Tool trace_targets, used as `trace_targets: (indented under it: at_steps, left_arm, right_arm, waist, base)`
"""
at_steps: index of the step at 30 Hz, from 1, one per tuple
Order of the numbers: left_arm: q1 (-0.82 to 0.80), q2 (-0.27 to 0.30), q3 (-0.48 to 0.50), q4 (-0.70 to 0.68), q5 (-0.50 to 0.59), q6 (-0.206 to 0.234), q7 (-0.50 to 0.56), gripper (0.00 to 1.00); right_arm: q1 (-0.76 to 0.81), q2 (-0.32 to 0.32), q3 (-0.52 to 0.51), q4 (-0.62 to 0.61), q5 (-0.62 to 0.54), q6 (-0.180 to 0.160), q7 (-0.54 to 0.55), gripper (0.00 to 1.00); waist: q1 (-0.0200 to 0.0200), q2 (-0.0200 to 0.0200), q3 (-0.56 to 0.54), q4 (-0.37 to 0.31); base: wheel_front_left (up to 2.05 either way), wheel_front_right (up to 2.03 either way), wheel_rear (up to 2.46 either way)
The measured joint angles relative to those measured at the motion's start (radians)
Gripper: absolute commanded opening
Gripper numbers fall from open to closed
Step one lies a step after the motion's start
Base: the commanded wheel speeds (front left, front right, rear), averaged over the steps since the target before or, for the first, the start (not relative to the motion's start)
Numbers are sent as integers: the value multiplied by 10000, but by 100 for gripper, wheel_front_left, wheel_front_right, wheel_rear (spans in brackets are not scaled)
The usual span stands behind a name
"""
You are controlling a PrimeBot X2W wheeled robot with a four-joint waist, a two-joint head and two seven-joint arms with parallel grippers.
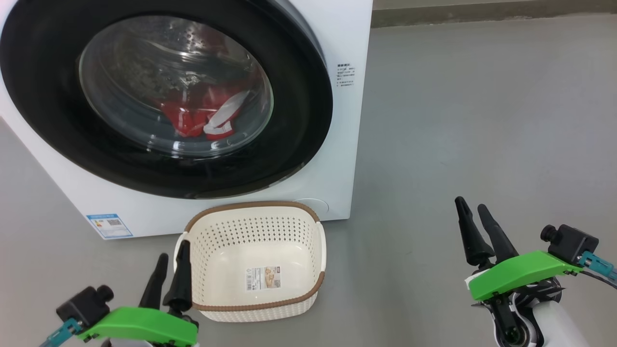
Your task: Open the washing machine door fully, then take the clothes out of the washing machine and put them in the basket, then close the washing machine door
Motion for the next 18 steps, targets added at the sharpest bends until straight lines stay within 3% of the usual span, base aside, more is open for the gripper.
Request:
trace_targets:
  at_steps: [18]
  left_arm:
    - [-360, 13, -113, 35, 1950, 132, -441, 100]
  right_arm:
    - [-484, -33, 267, 52, -1870, 0, -447, 100]
  waist:
    - [0, 0, 35, -18]
  base:
    - [0, 0, 0]
